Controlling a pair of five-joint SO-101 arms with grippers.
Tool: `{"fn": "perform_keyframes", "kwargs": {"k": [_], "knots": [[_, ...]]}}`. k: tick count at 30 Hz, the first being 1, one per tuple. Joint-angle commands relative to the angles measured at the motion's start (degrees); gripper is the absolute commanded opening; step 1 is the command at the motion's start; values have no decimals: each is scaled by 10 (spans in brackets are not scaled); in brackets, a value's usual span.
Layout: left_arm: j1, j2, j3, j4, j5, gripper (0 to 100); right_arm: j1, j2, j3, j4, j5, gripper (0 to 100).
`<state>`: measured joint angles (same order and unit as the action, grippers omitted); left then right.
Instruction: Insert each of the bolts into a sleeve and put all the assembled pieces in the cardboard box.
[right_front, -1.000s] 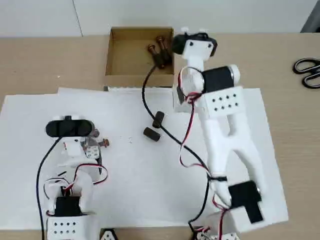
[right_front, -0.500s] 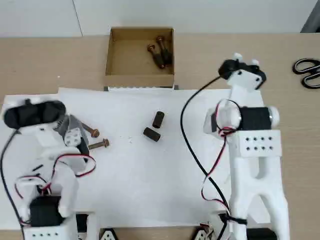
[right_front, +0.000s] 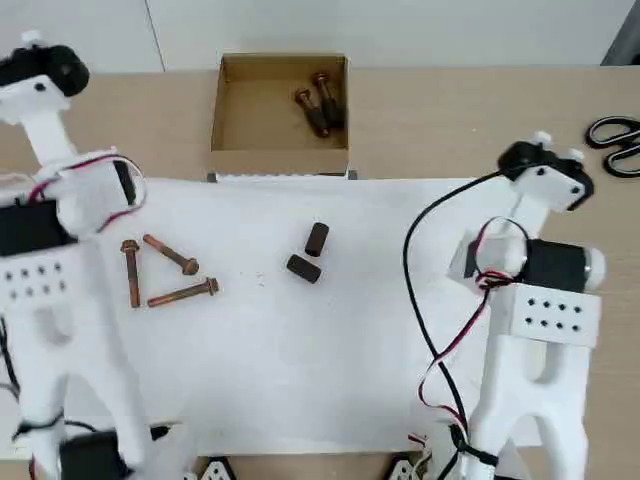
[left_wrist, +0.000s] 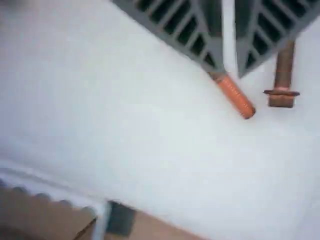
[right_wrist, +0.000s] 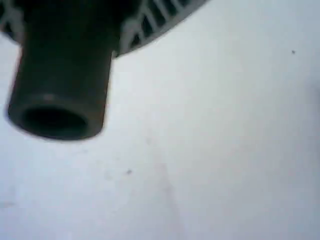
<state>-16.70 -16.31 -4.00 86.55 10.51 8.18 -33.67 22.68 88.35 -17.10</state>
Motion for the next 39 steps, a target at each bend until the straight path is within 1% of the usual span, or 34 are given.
{"fn": "perform_keyframes", "kwargs": {"k": [1, 4, 6, 11, 14, 18, 21, 24, 31, 39], "knots": [[-28, 69, -28, 13, -47, 6, 41, -19, -2, -10, 7, 2], [-33, 125, -27, 20, -89, 6, 58, -18, -2, -10, 7, 2], [-33, 163, -28, 18, -101, 6, 64, -16, -2, -10, 7, 2], [-33, 254, -29, 20, -103, 6, 64, -14, -1, -11, 7, 2], [-34, 287, -30, 26, -101, 7, 64, -14, -1, -11, 7, 2], [-33, 287, -36, 36, -91, 11, 64, -14, -1, -11, 7, 3], [-37, 288, -54, 63, -91, 43, 64, -14, -1, -11, 7, 3], [-43, 288, -70, 77, -91, 46, 64, -14, -1, -11, 7, 3], [-45, 312, -75, 79, -99, 60, 64, -19, 61, -44, 7, 3], [-52, 348, -80, 57, -113, 69, 64, -20, 65, -45, 7, 3]]}}
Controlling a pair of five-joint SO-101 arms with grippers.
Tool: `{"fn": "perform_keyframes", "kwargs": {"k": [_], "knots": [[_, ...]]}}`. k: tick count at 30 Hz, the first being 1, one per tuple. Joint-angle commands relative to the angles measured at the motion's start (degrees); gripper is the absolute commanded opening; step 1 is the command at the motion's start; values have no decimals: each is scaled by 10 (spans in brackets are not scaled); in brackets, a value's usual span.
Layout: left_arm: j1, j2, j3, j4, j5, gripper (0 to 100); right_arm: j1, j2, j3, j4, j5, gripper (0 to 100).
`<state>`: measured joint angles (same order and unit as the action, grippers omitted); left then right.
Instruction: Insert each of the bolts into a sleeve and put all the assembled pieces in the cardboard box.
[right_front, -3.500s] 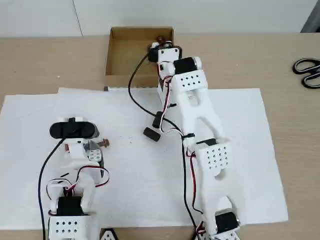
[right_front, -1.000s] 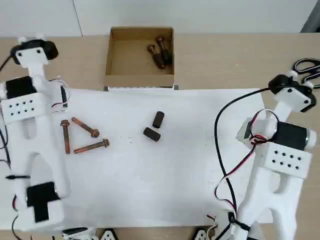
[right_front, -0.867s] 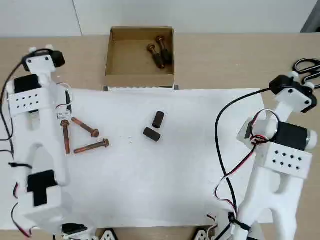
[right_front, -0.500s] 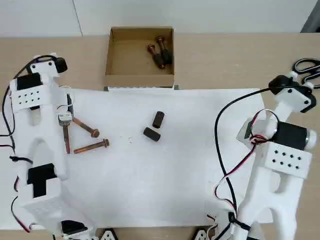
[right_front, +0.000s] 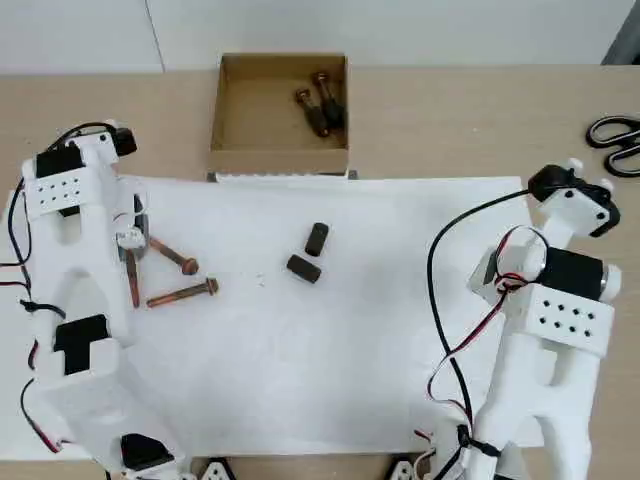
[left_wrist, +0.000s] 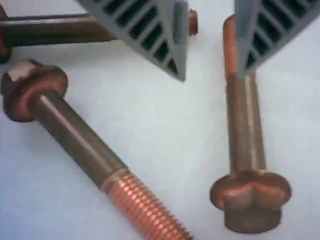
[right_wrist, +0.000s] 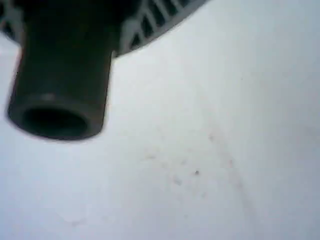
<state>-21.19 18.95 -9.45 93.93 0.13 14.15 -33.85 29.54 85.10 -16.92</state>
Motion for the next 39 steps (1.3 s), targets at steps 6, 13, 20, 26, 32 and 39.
{"fn": "perform_keyframes", "kwargs": {"k": [6, 13, 20, 26, 32, 39], "knots": [[-17, -4, -26, -24, -27, 85, 4, -18, -4, -15, 5, 3], [-17, -3, -26, -27, -34, 90, 1, -18, -4, -15, 5, 3], [-19, 45, -27, -44, -41, 90, 1, -18, -4, -15, 5, 3], [-25, 51, -46, -52, -43, 90, 1, -18, -4, -15, 5, 3], [-26, 52, -47, -65, -50, 91, 1, -18, -4, -15, 5, 3], [-26, 60, -47, -81, -51, 102, 0, -18, -4, -15, 5, 3]]}}
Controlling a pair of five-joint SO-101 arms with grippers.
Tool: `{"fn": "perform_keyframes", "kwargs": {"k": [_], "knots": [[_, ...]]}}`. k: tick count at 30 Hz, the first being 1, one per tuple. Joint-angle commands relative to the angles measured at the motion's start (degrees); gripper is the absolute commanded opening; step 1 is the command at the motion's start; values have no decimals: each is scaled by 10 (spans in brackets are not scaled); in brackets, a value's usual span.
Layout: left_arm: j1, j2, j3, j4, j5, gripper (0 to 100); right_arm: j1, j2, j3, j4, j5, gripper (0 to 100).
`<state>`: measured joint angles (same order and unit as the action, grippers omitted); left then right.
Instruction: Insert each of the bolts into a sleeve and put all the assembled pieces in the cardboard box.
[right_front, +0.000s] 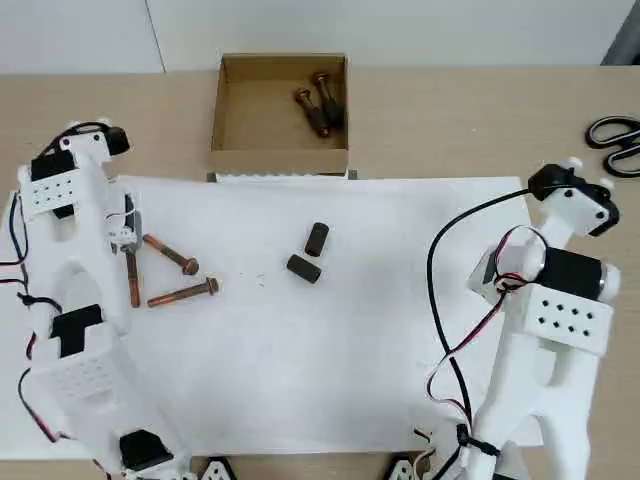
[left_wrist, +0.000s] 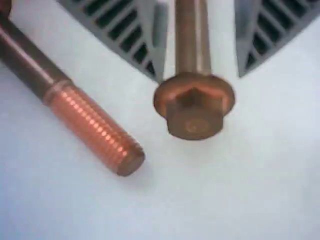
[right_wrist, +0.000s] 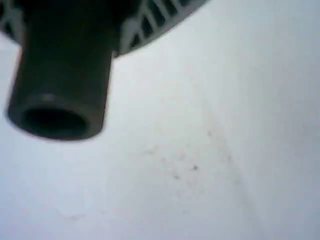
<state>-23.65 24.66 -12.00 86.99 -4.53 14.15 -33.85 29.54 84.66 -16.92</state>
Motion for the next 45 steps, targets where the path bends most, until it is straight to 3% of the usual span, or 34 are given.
{"fn": "perform_keyframes", "kwargs": {"k": [1, 33, 45], "knots": [[-1, 11, -22, -11, -4, 102, 0, -18, -4, -11, 5, 3], [0, 43, -21, 20, -1, 96, 0, -17, -4, -28, 4, 3], [0, 127, -22, 8, 0, 6, 0, -17, -4, -28, 4, 3]]}}
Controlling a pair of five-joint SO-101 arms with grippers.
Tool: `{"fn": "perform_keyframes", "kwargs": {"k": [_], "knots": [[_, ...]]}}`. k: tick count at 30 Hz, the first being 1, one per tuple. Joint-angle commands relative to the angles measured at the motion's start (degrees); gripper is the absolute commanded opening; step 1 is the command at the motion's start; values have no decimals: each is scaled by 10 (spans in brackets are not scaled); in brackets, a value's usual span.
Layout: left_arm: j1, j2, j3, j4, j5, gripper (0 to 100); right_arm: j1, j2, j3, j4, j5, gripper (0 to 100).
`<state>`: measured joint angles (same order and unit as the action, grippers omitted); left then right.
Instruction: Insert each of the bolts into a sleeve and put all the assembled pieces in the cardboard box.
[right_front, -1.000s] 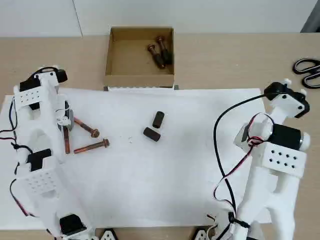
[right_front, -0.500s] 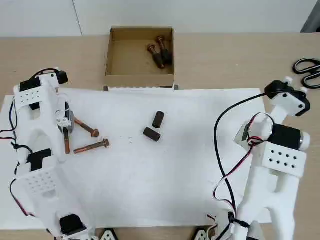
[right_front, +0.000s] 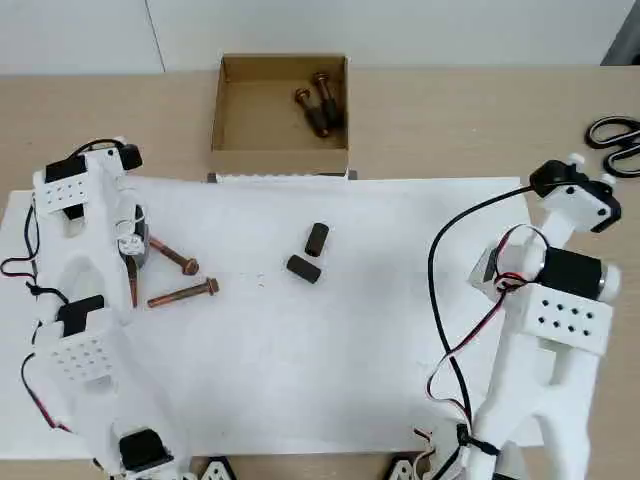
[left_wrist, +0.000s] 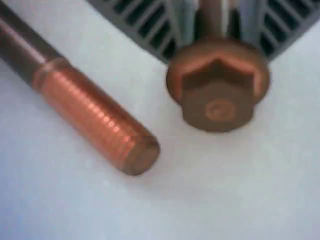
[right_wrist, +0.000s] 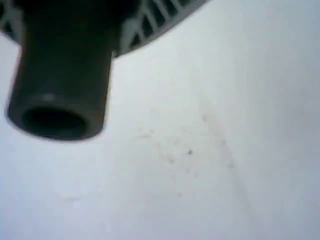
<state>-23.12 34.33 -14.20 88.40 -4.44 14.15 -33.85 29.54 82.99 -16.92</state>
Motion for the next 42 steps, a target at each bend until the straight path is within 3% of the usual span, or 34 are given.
{"fn": "perform_keyframes", "kwargs": {"k": [1, 13, 19, 28, 32, 38, 42], "knots": [[-5, 32, 0, -6, -1, 6, 0, -17, -4, -10, 4, 3], [24, -91, -116, 70, -2, 6, -7, -18, -18, -4, 18, 3], [57, -151, -142, 120, 4, 6, -36, -18, -111, 58, 115, 3], [59, -302, -142, 120, 13, 6, -64, -25, -244, 122, 120, 2], [59, -394, -138, 120, 14, 6, -74, -97, -256, 119, 137, 2], [80, -520, -117, 120, 19, 6, -153, -227, -212, 116, 156, 2], [98, -594, -44, 98, 94, 6, -176, -298, -130, 116, 156, 2]]}}
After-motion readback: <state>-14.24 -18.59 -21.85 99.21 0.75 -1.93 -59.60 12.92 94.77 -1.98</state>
